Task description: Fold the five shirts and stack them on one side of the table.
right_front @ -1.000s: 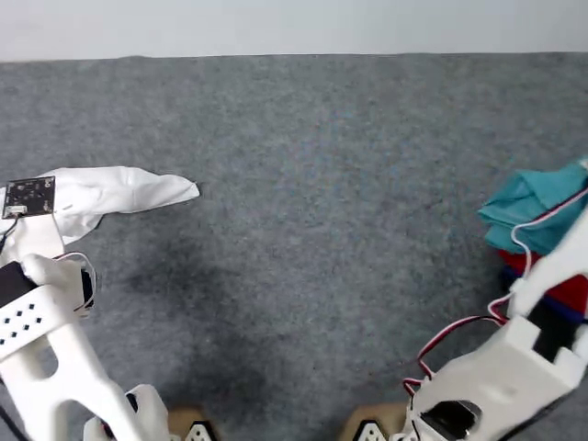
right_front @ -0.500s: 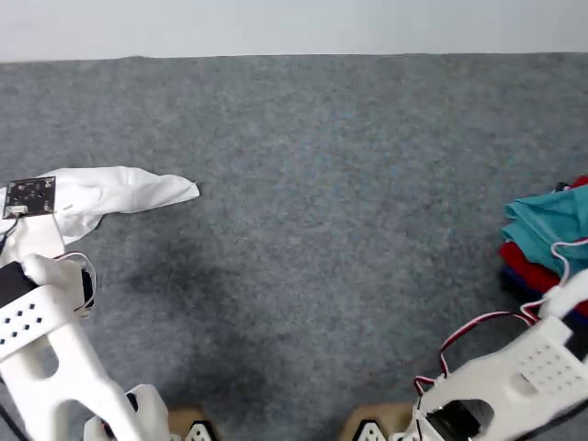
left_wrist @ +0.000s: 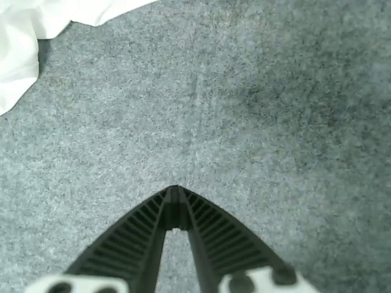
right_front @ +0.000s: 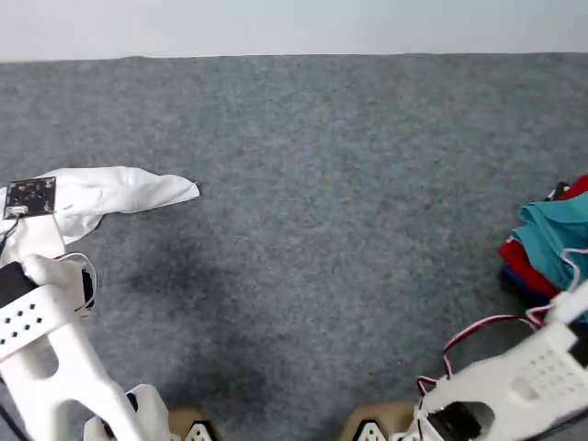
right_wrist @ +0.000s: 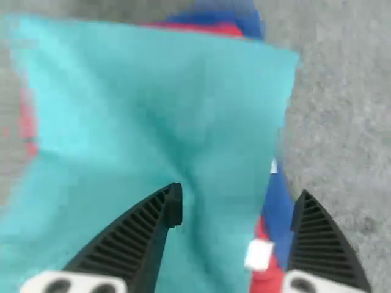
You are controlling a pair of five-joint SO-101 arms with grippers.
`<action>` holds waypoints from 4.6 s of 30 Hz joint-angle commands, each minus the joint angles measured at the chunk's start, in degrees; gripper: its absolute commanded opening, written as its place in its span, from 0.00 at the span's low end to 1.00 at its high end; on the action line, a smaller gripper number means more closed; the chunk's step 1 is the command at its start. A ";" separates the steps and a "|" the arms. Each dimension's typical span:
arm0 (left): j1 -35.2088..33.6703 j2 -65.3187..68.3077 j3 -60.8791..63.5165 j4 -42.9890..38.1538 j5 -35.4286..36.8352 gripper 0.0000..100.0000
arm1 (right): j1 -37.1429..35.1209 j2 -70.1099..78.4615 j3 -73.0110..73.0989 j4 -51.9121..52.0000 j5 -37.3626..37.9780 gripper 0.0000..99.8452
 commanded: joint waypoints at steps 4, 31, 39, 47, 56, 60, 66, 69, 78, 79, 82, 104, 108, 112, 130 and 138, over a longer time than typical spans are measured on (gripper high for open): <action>0.26 -0.26 -0.22 0.53 -0.35 0.00 | -8.22 -8.75 -1.85 0.48 0.53 0.23; 0.26 0.00 -0.22 0.97 -0.35 0.00 | -21.76 7.16 -2.02 2.68 0.97 0.01; 0.26 0.09 -0.22 0.97 -0.35 0.00 | -17.19 -3.56 -2.11 8.75 0.97 0.01; 0.26 0.09 -0.22 0.97 -0.44 0.00 | -13.76 -5.05 -1.85 21.32 1.05 0.01; 0.26 0.09 -0.22 0.88 -0.44 0.00 | -4.97 6.46 -1.85 23.52 1.05 0.01; 0.26 0.09 -0.22 0.44 -0.44 0.00 | -3.91 10.42 -2.11 23.52 1.05 0.01; 0.26 0.09 -0.22 0.35 -0.44 0.00 | -3.21 0.75 -2.20 23.52 1.05 0.01; 0.26 0.09 -0.22 0.35 -0.44 0.00 | -3.56 -5.14 -2.20 23.43 1.05 0.01; 0.26 -0.18 -0.22 0.53 -0.44 0.00 | -1.54 -7.87 -0.70 24.40 8.62 0.01; 0.26 -0.18 -0.22 0.53 -0.44 0.00 | -0.92 -6.99 0.26 24.40 9.23 0.01; 0.26 0.00 -0.22 0.53 -0.44 0.00 | 0.22 -3.65 3.78 24.31 9.41 0.01; 0.26 -0.35 -0.48 0.88 -0.35 0.00 | 0.84 -17.80 -0.62 24.40 9.58 0.01; 0.26 -0.35 -1.27 0.62 -0.35 0.00 | 0.22 -23.60 1.05 24.66 9.58 0.01; 0.09 0.18 -7.34 1.05 -0.18 0.00 | 0.22 -30.90 5.98 24.66 9.76 0.01; -0.62 36.57 -42.33 1.32 -19.16 0.21 | -6.99 -66.86 54.68 24.13 16.97 0.02; -0.26 49.32 -59.47 0.97 -37.54 0.23 | -6.73 -70.29 55.65 24.57 16.97 0.02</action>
